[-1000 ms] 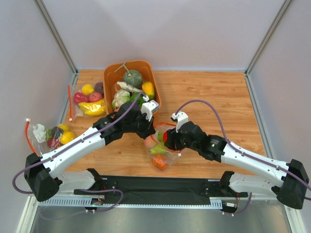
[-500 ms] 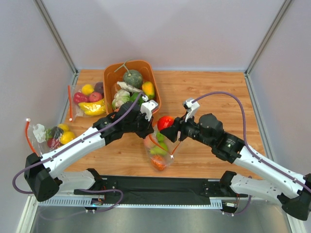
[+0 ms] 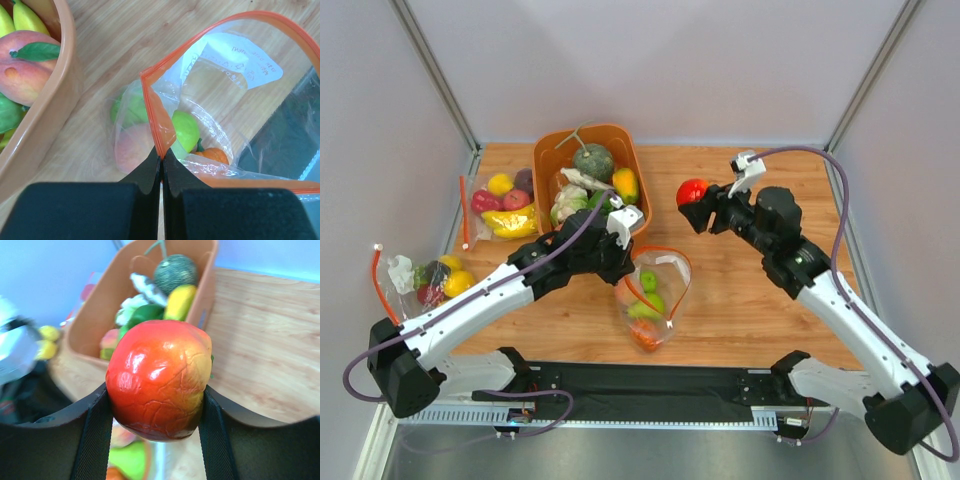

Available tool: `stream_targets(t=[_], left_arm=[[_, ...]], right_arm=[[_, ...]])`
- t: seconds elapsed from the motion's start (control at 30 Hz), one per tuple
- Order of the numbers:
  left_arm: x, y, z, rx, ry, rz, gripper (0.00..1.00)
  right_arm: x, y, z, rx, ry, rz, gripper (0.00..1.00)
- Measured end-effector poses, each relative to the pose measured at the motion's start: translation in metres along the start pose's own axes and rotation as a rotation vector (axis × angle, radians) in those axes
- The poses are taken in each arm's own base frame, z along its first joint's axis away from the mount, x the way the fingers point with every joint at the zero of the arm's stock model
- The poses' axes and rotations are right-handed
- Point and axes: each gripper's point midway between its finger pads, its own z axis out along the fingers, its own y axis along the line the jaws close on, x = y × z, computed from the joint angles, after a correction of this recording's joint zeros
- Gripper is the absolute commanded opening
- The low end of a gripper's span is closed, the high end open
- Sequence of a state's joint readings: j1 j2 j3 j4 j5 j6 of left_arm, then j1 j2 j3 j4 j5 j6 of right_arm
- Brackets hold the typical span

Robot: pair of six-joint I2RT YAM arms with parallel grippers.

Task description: Open the zip-top bag and remove the fake food

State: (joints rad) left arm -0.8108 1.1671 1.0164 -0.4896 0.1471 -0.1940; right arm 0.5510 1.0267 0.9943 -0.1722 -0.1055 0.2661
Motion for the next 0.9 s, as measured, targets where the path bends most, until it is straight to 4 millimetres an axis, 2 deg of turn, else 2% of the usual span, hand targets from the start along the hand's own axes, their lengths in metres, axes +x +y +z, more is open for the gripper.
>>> stream_targets(t=[0.13, 0.23, 0.33, 0.43, 0.63, 0.73, 0.77, 0.8, 0.87, 0.9], left_arm=[[-0.004, -0.001, -0.005, 0.003, -0.020, 0.005, 0.00], [-0.007, -0.003, -0.010, 0.006, -0.038, 0.008, 0.00], [-0.009, -0.004, -0.014, 0.008, -0.052, 0.010, 0.00], [-0.011, -0.004, -0.017, 0.012, -0.060, 0.012, 0.00], [-0.011, -0.005, -0.017, 0.017, -0.060, 0.013, 0.00], [-0.011, -0.006, -0.017, 0.019, -0.060, 0.013, 0.00], [-0.011, -0.006, -0.017, 0.019, -0.060, 0.013, 0.00], [-0.011, -0.006, -0.017, 0.020, -0.060, 0.013, 0.00], [-0.011, -0.006, -0.017, 0.021, -0.060, 0.013, 0.00], [-0.011, -0.006, -0.017, 0.022, -0.060, 0.013, 0.00]], right_arm=[[0.014, -0.027, 0.041, 0.016, 0.070, 0.001, 0.11], [0.030, -0.031, 0.073, -0.031, 0.125, 0.008, 0.13], [0.039, -0.024, 0.098, -0.105, 0.159, 0.018, 0.13], [0.036, -0.011, 0.121, -0.197, 0.160, 0.023, 0.13], [0.036, 0.021, 0.153, -0.339, 0.172, 0.020, 0.15], [0.046, 0.038, 0.162, -0.389, 0.204, 0.013, 0.22], [0.051, 0.043, 0.164, -0.401, 0.218, 0.009, 0.36], [0.055, 0.046, 0.165, -0.409, 0.229, 0.003, 0.44], [0.066, 0.051, 0.165, -0.416, 0.263, -0.006, 0.59], [0.070, 0.053, 0.164, -0.417, 0.278, -0.009, 0.62]])
